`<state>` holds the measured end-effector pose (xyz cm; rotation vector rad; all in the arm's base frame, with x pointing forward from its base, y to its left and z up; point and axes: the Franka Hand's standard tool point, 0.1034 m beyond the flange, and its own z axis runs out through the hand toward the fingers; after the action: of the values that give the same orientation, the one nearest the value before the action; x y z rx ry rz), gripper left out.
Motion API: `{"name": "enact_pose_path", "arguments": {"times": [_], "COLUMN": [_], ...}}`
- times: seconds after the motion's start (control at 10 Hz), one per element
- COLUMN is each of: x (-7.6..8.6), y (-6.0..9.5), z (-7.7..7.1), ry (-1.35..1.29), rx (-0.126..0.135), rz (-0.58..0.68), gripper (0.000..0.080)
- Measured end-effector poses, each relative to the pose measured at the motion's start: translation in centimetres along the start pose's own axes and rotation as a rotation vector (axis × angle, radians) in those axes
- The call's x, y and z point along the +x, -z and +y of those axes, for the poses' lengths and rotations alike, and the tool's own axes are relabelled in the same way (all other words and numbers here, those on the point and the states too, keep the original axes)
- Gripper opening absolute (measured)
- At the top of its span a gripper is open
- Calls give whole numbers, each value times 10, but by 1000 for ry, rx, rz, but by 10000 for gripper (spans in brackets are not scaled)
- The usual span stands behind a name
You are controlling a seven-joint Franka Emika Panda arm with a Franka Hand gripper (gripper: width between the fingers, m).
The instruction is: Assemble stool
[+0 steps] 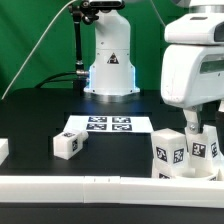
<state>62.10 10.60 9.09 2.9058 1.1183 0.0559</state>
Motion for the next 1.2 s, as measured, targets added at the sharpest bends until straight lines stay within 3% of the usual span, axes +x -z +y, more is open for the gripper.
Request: {"name": "enact_pose_path", "arguments": {"times": [0.6,0.8,0.9,1.0,1.1,1.2], "x": [-5,-5,-5,-5,-5,-5], "y": [-13,-13,-13,-13,-13,-13], "z": [-1,0,0,0,0,0], "ry": [-2,-3,-4,-18,-38,-44], "rx": [4,4,4,4,4,4], "rz": [-15,-15,-15,-15,-15,-15], "gripper": [649,605,428,428,337,337]}}
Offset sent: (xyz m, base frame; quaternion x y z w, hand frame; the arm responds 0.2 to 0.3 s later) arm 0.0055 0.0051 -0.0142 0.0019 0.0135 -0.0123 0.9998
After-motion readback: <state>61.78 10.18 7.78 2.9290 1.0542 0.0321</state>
